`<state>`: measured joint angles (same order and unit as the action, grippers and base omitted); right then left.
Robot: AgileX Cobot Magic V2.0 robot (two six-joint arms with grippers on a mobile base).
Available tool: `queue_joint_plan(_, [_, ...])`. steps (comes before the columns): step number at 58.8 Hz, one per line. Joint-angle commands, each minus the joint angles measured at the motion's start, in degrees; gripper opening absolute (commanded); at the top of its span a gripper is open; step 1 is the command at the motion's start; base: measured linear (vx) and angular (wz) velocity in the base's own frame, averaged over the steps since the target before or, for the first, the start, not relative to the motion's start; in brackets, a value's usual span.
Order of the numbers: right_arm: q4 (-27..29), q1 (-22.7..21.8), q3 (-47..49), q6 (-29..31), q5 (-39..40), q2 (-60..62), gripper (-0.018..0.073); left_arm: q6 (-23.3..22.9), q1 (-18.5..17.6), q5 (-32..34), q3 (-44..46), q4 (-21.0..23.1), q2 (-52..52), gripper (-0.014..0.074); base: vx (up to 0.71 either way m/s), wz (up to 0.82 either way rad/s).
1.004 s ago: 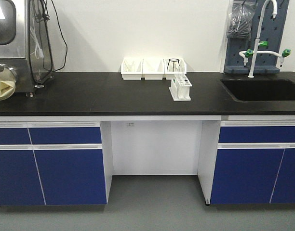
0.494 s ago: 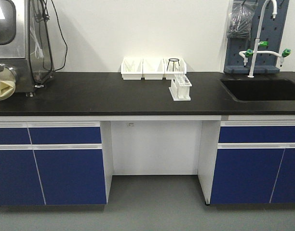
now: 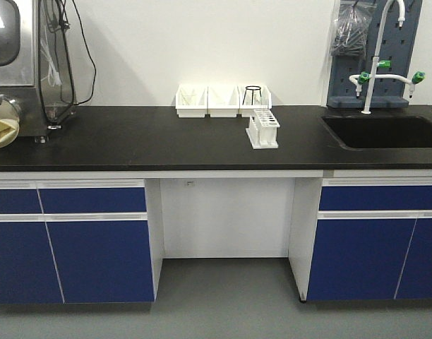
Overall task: Flip and reinsert test tube from rack
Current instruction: 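Drive the base forward toward the white test-tube rack on the bench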
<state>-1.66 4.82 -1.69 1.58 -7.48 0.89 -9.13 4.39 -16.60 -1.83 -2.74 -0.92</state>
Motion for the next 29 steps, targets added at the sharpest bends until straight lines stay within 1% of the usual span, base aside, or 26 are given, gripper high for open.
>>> queue_joint_plan(1, [-0.29,-0.19,-0.07,0.13,5.1,0.27,-0.001,0.02,-0.42,4.99,0.01,0.2,-0.63,-0.0006,0.06,-0.01])
queue_joint_plan(29, [-0.29,-0.19,-0.07,0.13,5.1,0.27,-0.001,0.02,-0.42,4.99,0.01,0.2,-0.63,-0.0006,0.1,-0.01])
